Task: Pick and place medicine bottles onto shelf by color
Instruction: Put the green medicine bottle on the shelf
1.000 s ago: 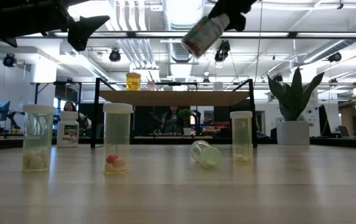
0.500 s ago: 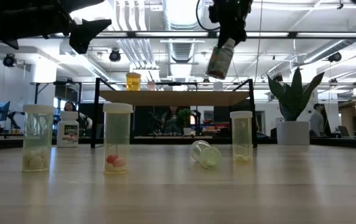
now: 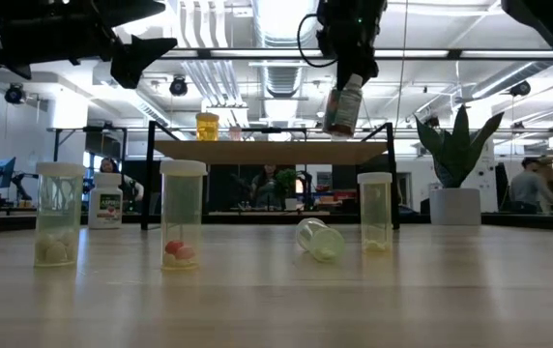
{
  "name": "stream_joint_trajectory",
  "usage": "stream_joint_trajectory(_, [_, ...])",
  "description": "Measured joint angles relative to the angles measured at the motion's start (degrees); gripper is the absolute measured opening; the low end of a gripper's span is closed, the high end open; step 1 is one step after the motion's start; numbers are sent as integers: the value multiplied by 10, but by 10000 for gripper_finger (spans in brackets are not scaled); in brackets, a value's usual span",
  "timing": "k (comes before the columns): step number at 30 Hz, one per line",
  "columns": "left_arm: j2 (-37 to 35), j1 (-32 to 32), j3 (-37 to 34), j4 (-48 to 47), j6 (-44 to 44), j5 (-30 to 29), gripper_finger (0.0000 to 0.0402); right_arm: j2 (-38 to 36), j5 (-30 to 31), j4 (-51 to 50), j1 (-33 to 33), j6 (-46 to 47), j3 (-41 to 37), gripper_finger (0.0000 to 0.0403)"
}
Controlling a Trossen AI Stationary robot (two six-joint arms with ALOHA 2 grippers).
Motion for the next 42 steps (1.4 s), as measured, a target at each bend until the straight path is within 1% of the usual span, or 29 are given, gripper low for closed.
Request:
stream_joint_trajectory(3, [-1,0,0,0,0,0,286,-6,-2,0,4,16,0,290])
stream_joint_trajectory(9, [-1,0,0,0,0,1,286,-10,2,9,12,12,0,290])
stream_joint_trajectory(17, [-1,0,-1,0,-1,1,286,-5,4,117,14,11,1,290])
stream_joint_trajectory(24, [-1,0,-3,0,-1,3,286,7,3,162,14,-4,1,290])
stream_joint_trajectory(33, [-1,0,-5,0,-2,3,286,51,5,148,7,-24,8,290])
stream_joint_trajectory(36, [-1,0,-5,0,-3,3,286,58,3,131,6,-27,8,290])
stream_joint_trajectory(42, [-1,0,-5,0,-4,3,286,64,6,131,4,-30,9,293])
